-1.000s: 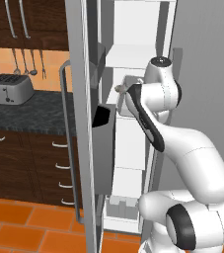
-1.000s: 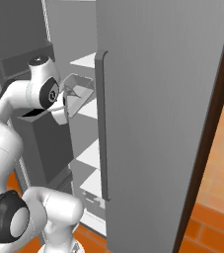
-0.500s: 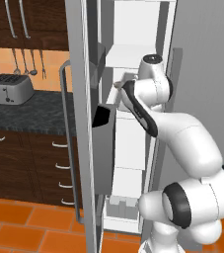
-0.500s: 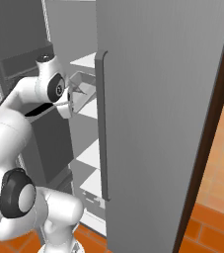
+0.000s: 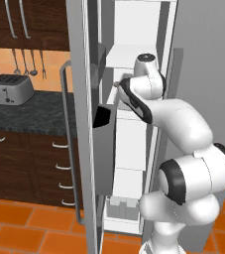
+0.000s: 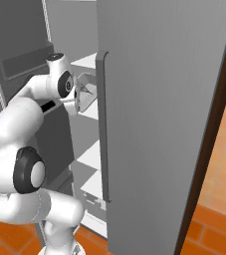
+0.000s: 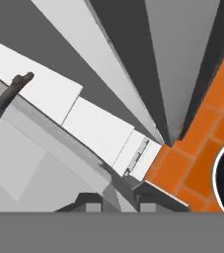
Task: Take the meat container that has the fish and place it on the second highest rack of the freezer. Then take the vegetable container that has the mushroom and lime and place it on the highest rack of the freezer.
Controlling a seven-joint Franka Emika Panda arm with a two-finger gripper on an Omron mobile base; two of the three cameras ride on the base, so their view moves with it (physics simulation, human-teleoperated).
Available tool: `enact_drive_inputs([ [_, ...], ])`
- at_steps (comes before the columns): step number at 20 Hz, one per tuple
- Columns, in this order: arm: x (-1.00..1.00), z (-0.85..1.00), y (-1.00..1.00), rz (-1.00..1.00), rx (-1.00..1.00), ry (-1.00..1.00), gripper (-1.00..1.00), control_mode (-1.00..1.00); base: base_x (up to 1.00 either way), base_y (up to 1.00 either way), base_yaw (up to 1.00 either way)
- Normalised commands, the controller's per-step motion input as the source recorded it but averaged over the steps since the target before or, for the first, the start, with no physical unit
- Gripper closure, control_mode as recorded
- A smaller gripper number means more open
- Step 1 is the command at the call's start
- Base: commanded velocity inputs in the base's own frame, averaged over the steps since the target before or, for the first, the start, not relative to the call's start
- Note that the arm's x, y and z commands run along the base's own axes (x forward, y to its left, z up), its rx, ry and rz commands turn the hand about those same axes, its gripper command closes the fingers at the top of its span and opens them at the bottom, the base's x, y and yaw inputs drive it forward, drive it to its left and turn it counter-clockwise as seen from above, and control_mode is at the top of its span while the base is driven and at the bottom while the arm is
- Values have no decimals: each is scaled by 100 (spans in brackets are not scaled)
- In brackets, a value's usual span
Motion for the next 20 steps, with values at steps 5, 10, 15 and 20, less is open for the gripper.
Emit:
enact_drive_inputs([
  [5, 56, -26, -1, -1, 0, 8, 100, -100, 0, 0, 0],
  [10, 56, 0, -16, -4, 1, 0, 100, -100, 0, 0, 0],
  [15, 34, 0, -22, -9, 4, 0, 100, -100, 0, 0, 0],
  [20, 33, -45, -1, -8, 0, 0, 100, -100, 0, 0, 0],
])
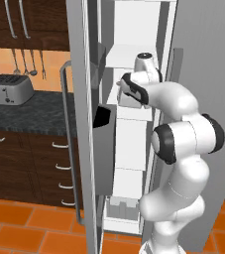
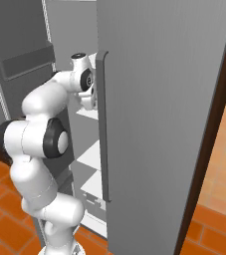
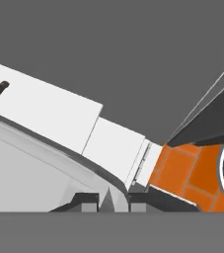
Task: Take the meat container that has the fish and place it on the second highest rack of the freezer. Then take the vegetable container that has the mushroom and lime and place it on the highest rack of the freezer.
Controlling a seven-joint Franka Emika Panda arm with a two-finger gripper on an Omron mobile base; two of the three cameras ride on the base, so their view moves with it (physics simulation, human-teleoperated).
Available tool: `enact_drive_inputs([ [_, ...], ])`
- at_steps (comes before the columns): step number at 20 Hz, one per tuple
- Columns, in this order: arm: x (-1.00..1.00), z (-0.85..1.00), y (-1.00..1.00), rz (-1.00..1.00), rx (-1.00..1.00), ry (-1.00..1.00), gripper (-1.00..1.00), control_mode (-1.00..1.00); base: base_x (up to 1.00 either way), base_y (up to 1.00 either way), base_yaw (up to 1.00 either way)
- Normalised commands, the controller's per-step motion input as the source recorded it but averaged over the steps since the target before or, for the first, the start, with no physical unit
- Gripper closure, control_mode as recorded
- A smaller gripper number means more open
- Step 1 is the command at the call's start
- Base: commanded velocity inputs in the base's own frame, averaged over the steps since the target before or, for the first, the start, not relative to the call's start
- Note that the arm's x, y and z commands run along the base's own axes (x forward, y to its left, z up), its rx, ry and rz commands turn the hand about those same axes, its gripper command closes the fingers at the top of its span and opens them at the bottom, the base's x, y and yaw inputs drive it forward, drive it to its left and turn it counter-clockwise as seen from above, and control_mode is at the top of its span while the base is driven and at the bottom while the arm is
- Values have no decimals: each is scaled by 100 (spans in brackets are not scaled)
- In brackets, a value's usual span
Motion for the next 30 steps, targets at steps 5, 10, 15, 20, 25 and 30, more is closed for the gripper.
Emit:
enact_drive_inputs([
  [5, 20, -70, 0, -5, 0, 0, 100, -100, 0, 0, 0],
  [10, 0, -45, 0, -1, 0, 0, 100, -100, 0, 0, 0],
  [15, 19, -45, 0, 0, 0, 1, 100, -100, 0, 0, 0],
  [20, 62, -11, 0, -2, 0, 0, 100, -100, 0, 0, 0],
  [25, 70, 0, 0, -5, 0, 0, 100, -100, 0, 0, 0],
  [30, 50, 1, 0, -2, 0, 0, 100, -100, 0, 0, 0],
])
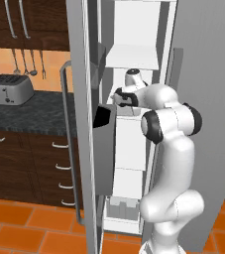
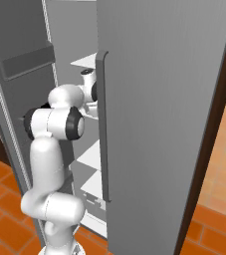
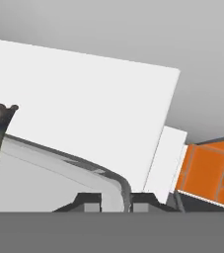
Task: Take the meat container that has the fish and place it on the second highest rack of the freezer. Then take the vegetable container that has the mushroom and lime and place it on the highest rack of the freezer.
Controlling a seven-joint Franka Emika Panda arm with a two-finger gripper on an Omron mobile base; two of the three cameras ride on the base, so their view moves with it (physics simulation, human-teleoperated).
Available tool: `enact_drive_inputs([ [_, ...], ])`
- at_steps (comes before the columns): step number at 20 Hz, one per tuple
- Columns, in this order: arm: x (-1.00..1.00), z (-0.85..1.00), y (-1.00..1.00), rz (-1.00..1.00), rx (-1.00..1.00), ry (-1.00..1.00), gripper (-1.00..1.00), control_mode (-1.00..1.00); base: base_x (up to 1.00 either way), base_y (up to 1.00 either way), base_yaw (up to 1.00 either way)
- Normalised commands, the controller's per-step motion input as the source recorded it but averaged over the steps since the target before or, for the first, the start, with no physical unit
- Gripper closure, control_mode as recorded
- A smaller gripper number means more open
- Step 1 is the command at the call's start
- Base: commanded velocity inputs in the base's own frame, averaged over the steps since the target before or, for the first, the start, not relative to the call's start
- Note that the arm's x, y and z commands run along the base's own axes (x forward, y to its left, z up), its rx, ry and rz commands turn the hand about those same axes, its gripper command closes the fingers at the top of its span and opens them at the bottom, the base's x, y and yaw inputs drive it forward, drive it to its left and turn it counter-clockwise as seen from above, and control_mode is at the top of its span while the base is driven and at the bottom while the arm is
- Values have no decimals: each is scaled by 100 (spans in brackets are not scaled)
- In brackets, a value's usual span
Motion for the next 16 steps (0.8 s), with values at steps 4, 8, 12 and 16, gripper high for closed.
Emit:
enact_drive_inputs([
  [4, 35, -16, 0, 0, 0, -1, 100, -100, 0, 0, 0],
  [8, 48, -37, 0, -2, 0, -1, 100, -100, 0, 0, 0],
  [12, 34, -43, 0, -6, 0, 0, 100, -100, 0, 0, 0],
  [16, 8, 0, -1, -7, 0, 0, 100, -100, 0, 0, 0],
])
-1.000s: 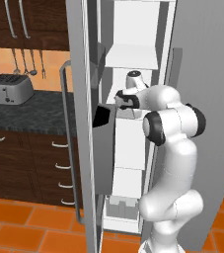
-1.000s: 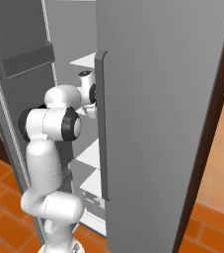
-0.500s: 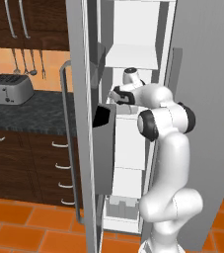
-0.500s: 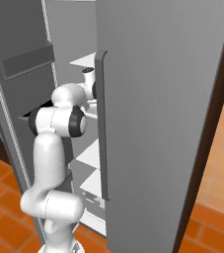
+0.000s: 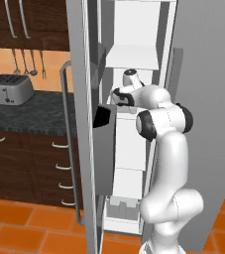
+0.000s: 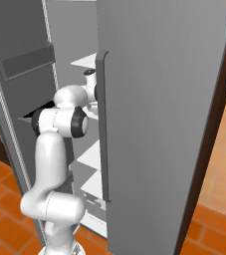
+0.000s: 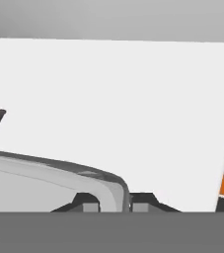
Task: Take the meat container that has the fish and place it on the second highest rack of the freezer. Then take the vegetable container that has the mushroom and lime and place it on the highest rack of the freezer.
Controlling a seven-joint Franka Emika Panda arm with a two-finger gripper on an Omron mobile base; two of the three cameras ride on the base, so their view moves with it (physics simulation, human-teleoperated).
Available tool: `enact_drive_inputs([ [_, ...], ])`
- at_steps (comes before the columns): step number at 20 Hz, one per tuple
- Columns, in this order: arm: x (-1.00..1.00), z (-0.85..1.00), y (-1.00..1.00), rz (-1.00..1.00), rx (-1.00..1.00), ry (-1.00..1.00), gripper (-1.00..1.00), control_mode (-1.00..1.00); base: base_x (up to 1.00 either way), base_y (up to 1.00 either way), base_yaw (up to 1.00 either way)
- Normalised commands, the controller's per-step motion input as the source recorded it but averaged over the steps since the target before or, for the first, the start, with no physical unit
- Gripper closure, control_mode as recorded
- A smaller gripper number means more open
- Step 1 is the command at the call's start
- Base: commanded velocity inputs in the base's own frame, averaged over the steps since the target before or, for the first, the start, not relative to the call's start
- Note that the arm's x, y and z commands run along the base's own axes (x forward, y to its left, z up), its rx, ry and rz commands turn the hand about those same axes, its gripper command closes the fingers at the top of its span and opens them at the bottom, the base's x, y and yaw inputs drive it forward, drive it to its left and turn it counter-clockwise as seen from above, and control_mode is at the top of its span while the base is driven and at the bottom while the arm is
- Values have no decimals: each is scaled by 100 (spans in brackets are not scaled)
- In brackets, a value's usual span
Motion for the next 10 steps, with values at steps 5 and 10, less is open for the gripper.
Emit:
enact_drive_inputs([
  [5, 0, 0, 0, 0, 0, 0, -100, -100, 0, 0, 0],
  [10, 0, 3, 0, 0, 0, 0, -100, -100, 0, 0, 0],
])
